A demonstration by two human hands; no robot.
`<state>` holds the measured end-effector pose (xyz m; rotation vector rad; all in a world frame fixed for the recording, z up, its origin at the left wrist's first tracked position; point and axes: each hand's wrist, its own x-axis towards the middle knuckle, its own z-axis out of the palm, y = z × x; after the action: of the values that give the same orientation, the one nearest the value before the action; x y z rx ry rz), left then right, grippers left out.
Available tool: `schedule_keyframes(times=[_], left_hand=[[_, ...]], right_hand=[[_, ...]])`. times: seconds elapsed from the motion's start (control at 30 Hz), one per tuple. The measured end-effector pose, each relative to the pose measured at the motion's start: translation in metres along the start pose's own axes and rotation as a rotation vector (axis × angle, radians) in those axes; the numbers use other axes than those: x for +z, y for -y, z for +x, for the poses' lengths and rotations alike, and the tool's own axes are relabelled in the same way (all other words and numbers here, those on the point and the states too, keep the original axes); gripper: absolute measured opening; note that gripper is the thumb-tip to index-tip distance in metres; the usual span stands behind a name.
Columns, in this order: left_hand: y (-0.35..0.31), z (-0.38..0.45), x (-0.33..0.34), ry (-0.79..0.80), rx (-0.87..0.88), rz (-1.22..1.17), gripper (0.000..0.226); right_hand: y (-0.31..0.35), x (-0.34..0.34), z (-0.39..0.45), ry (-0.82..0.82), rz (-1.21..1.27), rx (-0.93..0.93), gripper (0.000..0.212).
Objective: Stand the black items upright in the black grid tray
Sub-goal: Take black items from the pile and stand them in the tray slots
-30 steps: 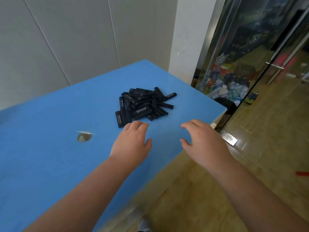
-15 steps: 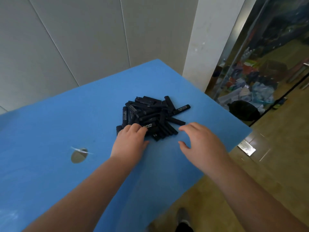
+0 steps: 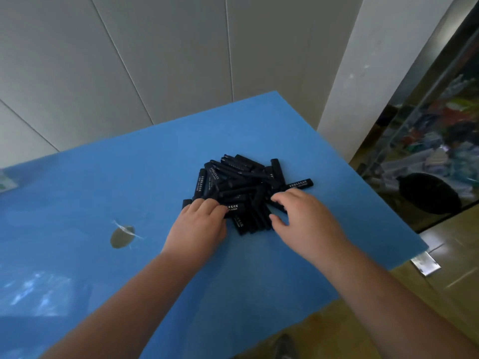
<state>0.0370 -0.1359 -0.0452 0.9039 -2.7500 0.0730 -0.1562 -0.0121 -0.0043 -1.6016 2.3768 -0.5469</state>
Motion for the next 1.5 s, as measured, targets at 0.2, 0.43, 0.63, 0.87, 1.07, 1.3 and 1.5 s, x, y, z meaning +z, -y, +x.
schedule_keyframes(times=[0.2, 0.43, 0.63, 0.87, 1.07, 1.3, 1.5], left_hand=[[-0.026, 0.003, -0.029, 0.043, -0.422, -0.494, 0.009], [-0.04, 0.011, -0.043, 0.13, -0.78, -1.066, 0.015], [-0.042, 0.011, -0.046, 0.137, -0.834, -1.323, 0.017], [-0.044, 0.01, -0.05, 0.151, -0.839, -1.372, 0.023], [-0.051, 0.015, -0.05, -0.003, -0.923, -1.27, 0.014], [-0.069, 0.015, -0.06, -0.094, -0.911, -1.548, 0.02], [-0.081, 0.001, -0.062, -0.142, -0.957, -1.732, 0.021]], right_hand=[[0.009, 0.011, 0.03, 0.069, 0.056, -0.026, 0.037], [0.017, 0.023, 0.039, 0.109, 0.038, 0.007, 0.032], [0.013, 0.021, 0.043, 0.082, 0.197, 0.153, 0.008], [-0.003, 0.005, 0.033, 0.123, 0.819, 0.516, 0.02], [-0.016, -0.014, 0.018, 0.198, 1.155, 0.522, 0.018], [-0.024, -0.029, 0.007, 0.272, 1.261, 0.463, 0.009], [-0.018, -0.031, 0.005, 0.425, 1.265, 0.313, 0.012]])
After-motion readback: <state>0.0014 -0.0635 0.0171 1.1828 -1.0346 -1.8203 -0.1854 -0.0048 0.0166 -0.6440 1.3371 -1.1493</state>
